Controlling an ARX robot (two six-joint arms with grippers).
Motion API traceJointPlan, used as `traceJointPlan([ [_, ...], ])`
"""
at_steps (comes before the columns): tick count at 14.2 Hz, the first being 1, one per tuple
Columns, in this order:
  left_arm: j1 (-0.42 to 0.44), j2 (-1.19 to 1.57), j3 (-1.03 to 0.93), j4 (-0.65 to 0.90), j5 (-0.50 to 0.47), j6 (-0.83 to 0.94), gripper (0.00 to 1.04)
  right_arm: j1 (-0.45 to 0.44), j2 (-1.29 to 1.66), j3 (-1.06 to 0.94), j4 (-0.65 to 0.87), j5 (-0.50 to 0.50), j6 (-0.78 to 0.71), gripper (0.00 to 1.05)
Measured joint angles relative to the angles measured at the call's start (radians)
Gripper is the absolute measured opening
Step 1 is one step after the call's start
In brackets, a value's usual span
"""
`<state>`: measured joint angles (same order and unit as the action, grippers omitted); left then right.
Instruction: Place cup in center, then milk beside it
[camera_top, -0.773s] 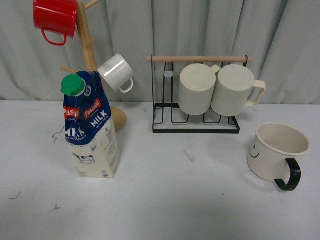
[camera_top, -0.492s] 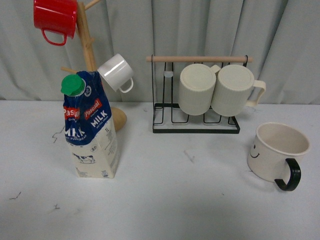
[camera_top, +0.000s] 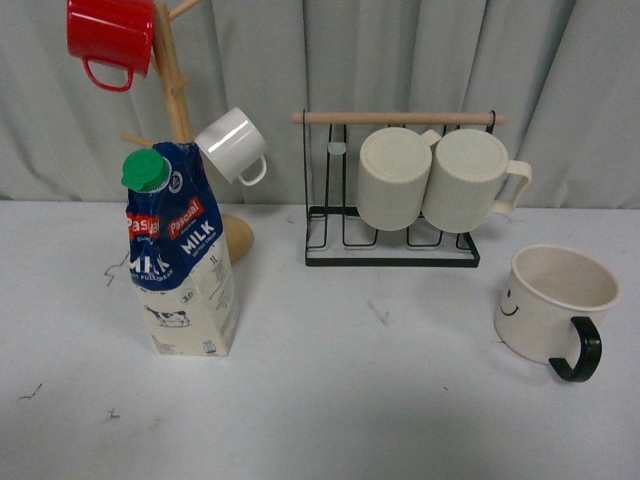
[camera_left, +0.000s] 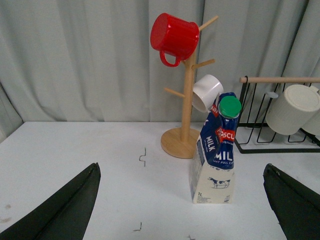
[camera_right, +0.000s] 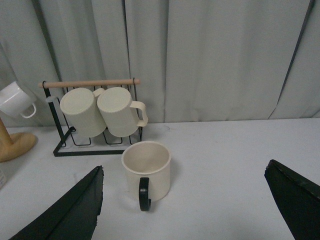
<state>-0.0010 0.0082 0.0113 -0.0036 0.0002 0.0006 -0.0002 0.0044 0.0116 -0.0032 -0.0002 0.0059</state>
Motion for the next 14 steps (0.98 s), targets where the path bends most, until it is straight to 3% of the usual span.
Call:
traceJointPlan([
  [6, 0.0, 0.0, 0.0, 0.0, 0.0, 0.0, 0.98, 0.0, 0.0, 0.0, 0.0, 0.0, 0.0, 0.98],
  [7, 0.0, 0.0, 0.0, 0.0, 0.0, 0.0, 0.98, -0.014, 0.023, 0.021, -0.074, -0.053, -0.029, 0.98],
  [8, 0.0, 0.0, 0.0, 0.0, 0.001, 0.0, 0.98, -0.016, 0.198, 0.065, -0.032, -0.13, -0.104, 0.98],
  [9, 0.0, 0.0, 0.0, 0.0, 0.0, 0.0, 0.98, -0.022, 0.58, 0.232, 0.14, -0.134, -0.185, 0.98],
  [10, 0.0, 0.0, 0.0, 0.0, 0.0, 0.0, 0.98, -0.047, 0.905, 0.401, 0.109, -0.138, -0.163, 0.98],
  [14, 0.0, 0.0, 0.0, 0.0, 0.0, 0.0, 0.98, -0.031, 1.3, 0.686, 0.027, -0.068, -0.129, 0.98],
])
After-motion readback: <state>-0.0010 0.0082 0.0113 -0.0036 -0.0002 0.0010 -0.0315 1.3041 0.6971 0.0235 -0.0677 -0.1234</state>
